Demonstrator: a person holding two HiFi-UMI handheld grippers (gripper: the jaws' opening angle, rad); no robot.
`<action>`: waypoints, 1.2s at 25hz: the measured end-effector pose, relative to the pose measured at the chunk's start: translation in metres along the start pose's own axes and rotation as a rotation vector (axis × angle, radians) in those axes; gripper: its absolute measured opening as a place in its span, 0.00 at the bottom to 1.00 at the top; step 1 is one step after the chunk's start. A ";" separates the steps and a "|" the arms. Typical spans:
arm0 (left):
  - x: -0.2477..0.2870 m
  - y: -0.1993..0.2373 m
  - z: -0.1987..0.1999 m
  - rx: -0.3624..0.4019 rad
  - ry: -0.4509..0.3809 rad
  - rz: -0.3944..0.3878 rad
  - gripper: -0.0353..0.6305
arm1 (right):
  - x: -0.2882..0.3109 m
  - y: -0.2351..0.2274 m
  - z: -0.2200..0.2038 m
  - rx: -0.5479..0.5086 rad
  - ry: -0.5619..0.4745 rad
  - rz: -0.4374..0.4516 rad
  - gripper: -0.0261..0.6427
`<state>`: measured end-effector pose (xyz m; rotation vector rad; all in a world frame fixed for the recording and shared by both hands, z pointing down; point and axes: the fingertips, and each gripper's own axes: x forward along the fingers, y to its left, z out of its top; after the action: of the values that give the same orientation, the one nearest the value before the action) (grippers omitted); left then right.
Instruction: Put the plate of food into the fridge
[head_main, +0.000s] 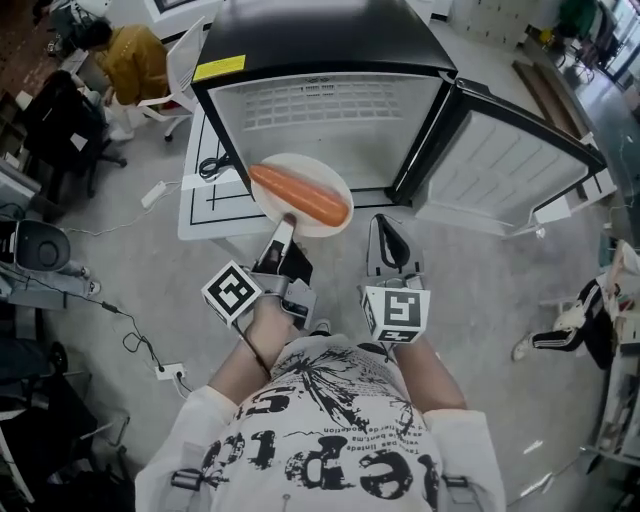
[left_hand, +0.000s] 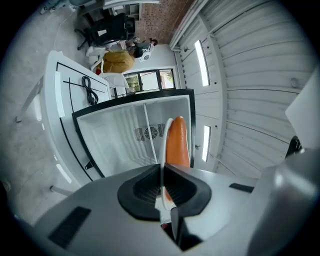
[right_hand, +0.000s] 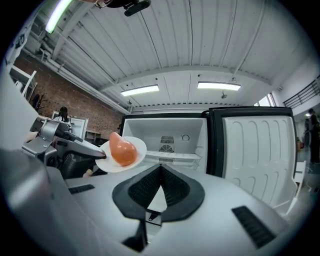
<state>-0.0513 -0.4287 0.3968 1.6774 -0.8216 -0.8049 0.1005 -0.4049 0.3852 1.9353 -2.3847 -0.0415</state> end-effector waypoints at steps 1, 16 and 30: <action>0.005 0.001 0.005 -0.007 0.004 -0.004 0.09 | 0.006 0.001 0.000 0.000 0.003 -0.006 0.04; 0.083 0.016 0.038 -0.014 -0.053 0.014 0.09 | 0.090 -0.026 -0.002 0.007 0.030 0.071 0.04; 0.153 0.026 0.051 -0.032 -0.156 0.069 0.09 | 0.149 -0.054 -0.012 0.015 0.056 0.214 0.04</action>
<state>-0.0146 -0.5881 0.3941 1.5635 -0.9638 -0.9041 0.1239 -0.5621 0.3995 1.6520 -2.5458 0.0419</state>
